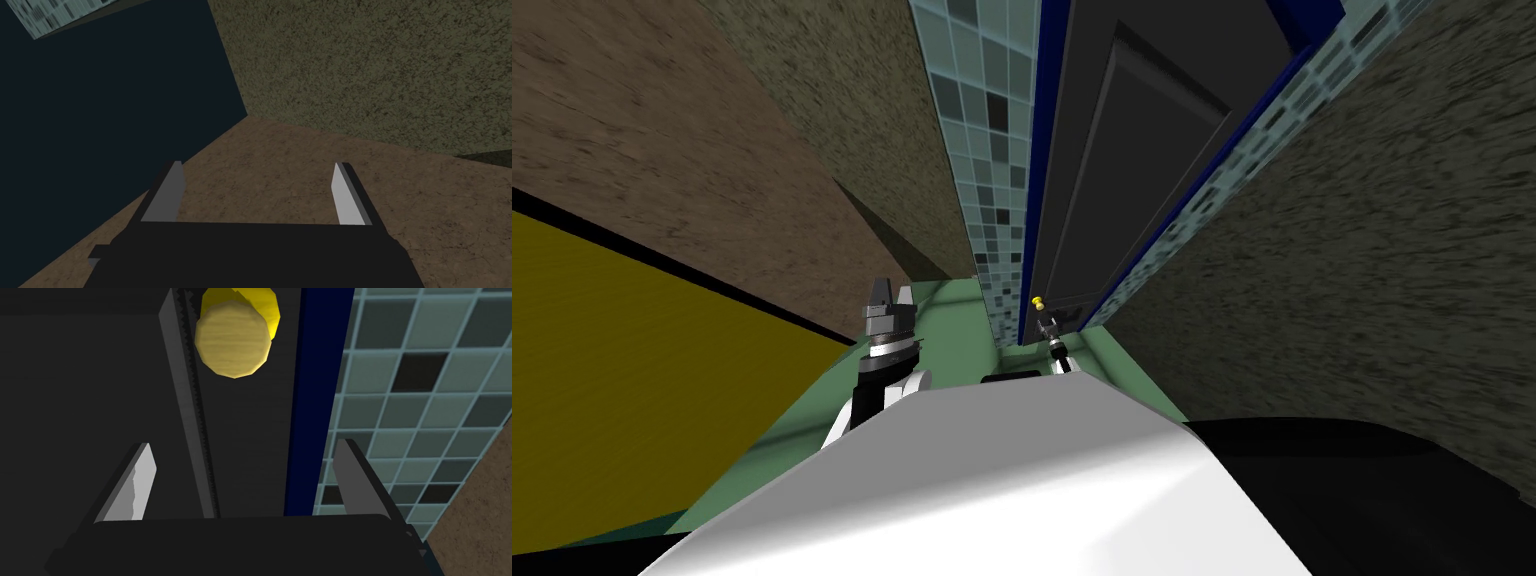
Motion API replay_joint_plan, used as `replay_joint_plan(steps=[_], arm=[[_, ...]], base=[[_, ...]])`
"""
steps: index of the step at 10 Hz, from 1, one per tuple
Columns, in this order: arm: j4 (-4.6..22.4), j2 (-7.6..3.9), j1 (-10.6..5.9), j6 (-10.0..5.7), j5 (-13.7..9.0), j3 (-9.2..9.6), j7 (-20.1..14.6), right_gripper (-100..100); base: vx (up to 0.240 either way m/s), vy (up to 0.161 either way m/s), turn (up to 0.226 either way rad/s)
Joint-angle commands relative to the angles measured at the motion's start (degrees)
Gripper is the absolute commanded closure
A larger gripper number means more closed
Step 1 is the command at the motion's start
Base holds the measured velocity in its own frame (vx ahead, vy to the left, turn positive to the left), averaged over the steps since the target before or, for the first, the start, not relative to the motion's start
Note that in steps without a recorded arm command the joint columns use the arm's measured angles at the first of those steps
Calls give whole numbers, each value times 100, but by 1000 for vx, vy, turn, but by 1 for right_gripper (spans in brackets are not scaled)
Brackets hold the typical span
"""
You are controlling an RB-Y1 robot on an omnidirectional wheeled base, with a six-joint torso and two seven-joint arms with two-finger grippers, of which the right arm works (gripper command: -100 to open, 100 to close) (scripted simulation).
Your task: Pull the door open
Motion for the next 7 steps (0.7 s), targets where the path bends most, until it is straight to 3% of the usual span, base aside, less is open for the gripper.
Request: replay_joint_plan(steps=[1,2,3,4,6,7], arm=[[150,94,-36,-13,78,-22,165,-100],[146,53,-44,-39,38,-27,113,-100],[225,-113,-36,-88,-44,-163,117,-100],[251,-170,-30,-105,-78,-217,109,-100],[378,-407,-5,-188,-248,-479,69,-100],[414,-464,3,-211,-296,-552,57,-100]], base=[[52,-146,111],[27,-65,30],[-40,47,207],[-66,99,204],[-18,124,294],[43,101,327]])
